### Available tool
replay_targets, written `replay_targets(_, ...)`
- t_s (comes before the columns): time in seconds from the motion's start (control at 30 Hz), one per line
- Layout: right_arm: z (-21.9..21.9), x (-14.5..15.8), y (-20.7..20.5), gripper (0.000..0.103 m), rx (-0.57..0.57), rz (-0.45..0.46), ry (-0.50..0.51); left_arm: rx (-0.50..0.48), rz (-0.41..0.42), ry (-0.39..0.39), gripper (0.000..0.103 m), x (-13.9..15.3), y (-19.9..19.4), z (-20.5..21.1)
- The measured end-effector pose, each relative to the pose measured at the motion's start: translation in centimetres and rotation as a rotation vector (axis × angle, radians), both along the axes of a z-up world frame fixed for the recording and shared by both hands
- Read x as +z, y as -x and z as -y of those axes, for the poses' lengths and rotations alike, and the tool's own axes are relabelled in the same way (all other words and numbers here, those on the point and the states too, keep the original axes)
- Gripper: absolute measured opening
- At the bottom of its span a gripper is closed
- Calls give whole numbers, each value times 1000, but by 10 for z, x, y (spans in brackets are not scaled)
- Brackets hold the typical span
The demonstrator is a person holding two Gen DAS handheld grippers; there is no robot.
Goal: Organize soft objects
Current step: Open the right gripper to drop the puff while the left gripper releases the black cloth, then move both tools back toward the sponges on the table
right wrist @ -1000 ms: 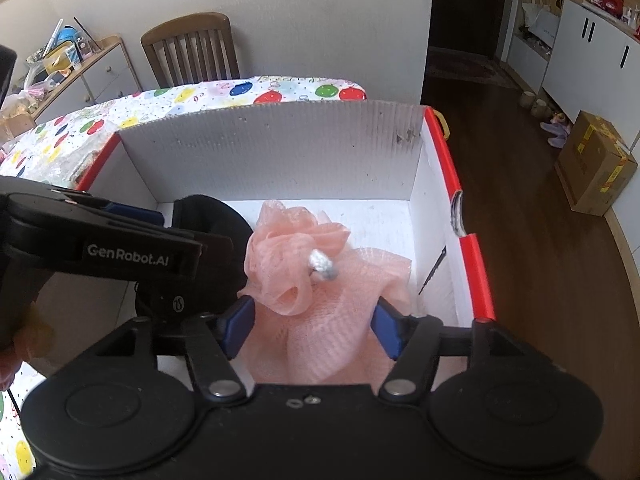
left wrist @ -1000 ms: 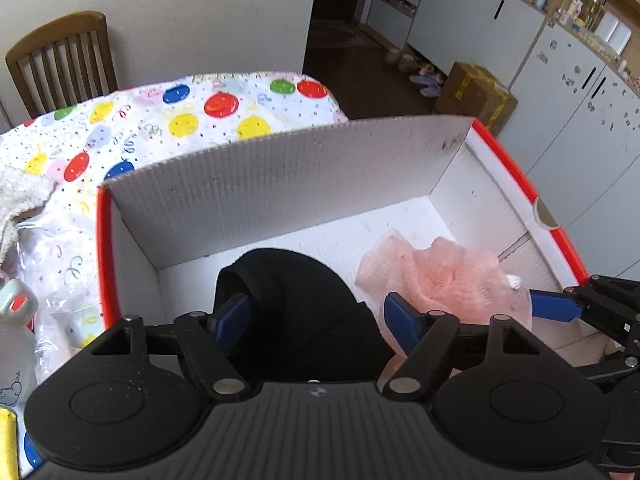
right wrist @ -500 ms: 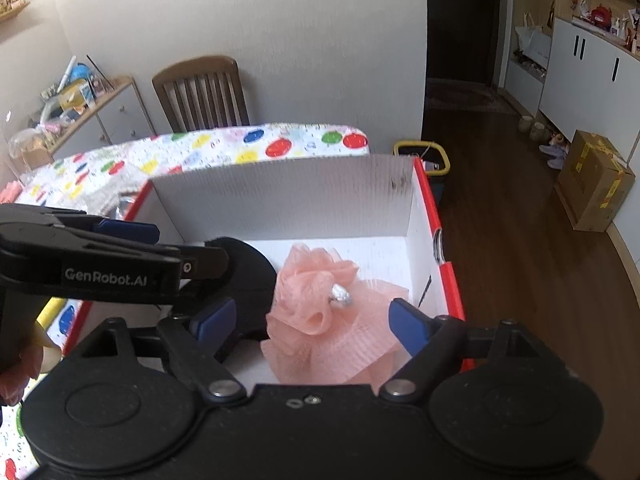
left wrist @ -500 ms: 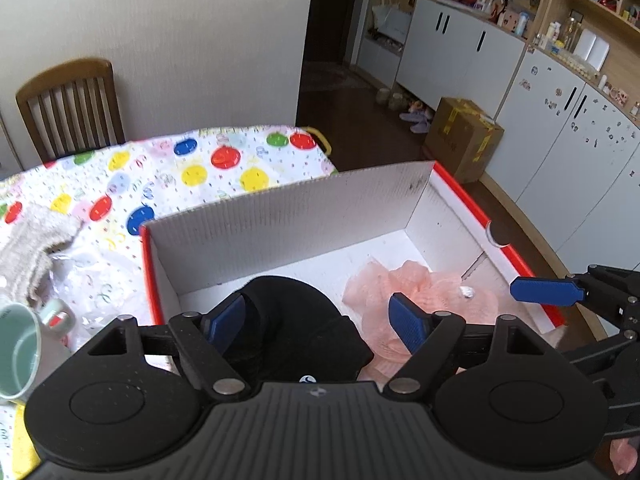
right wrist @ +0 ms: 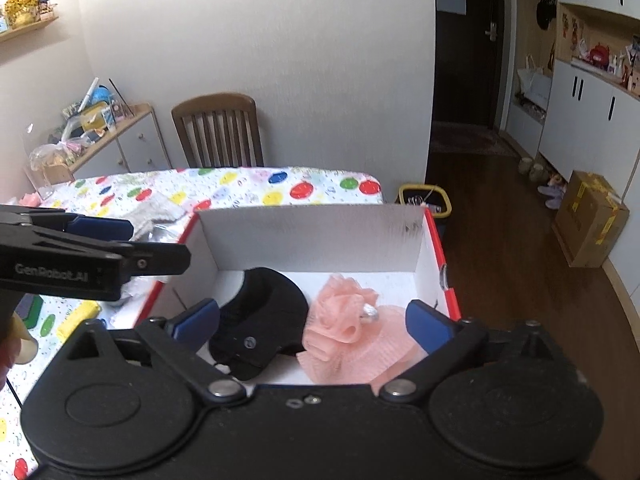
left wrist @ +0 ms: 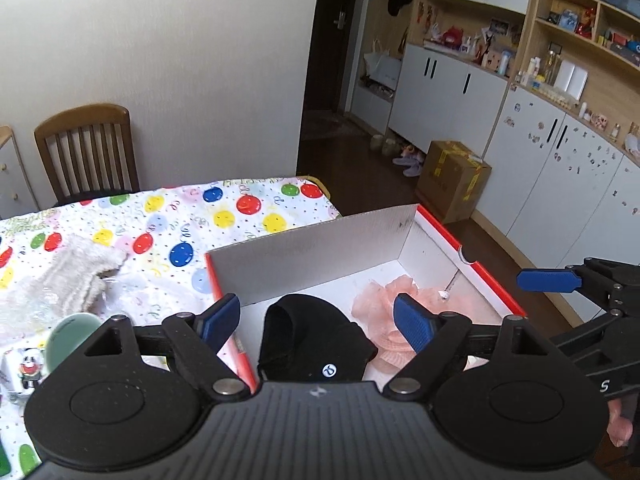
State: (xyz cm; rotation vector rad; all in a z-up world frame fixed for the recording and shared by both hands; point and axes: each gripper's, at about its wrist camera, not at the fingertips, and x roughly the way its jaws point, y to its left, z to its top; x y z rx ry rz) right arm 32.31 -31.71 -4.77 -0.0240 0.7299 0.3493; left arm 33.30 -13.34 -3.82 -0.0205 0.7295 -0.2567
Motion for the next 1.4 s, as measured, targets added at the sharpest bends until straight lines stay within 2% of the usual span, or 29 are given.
replay_targets(0.3, -28, 22, 30, 103, 19, 70, -27, 1, 68, -6, 86, 17, 41, -37)
replay_targets(0.53, -60, 32, 53, 103, 49, 99, -47, 15, 91, 39, 91, 26, 72, -76)
replay_targets(0.77, -102, 37, 73, 103, 97, 107, -69, 35, 100, 73, 92, 29, 99, -126)
replay_targets(0.83, -115, 38, 78, 103, 106, 107, -73, 43, 105, 77, 100, 29, 106, -139)
replay_targets(1.1, -165, 35, 92, 103, 140, 85, -91, 90, 133, 52, 103, 23, 134, -204)
replay_targets(1.4, -221, 15, 99, 103, 151, 42, -90, 192, 127, 39, 103, -4, 156, -283)
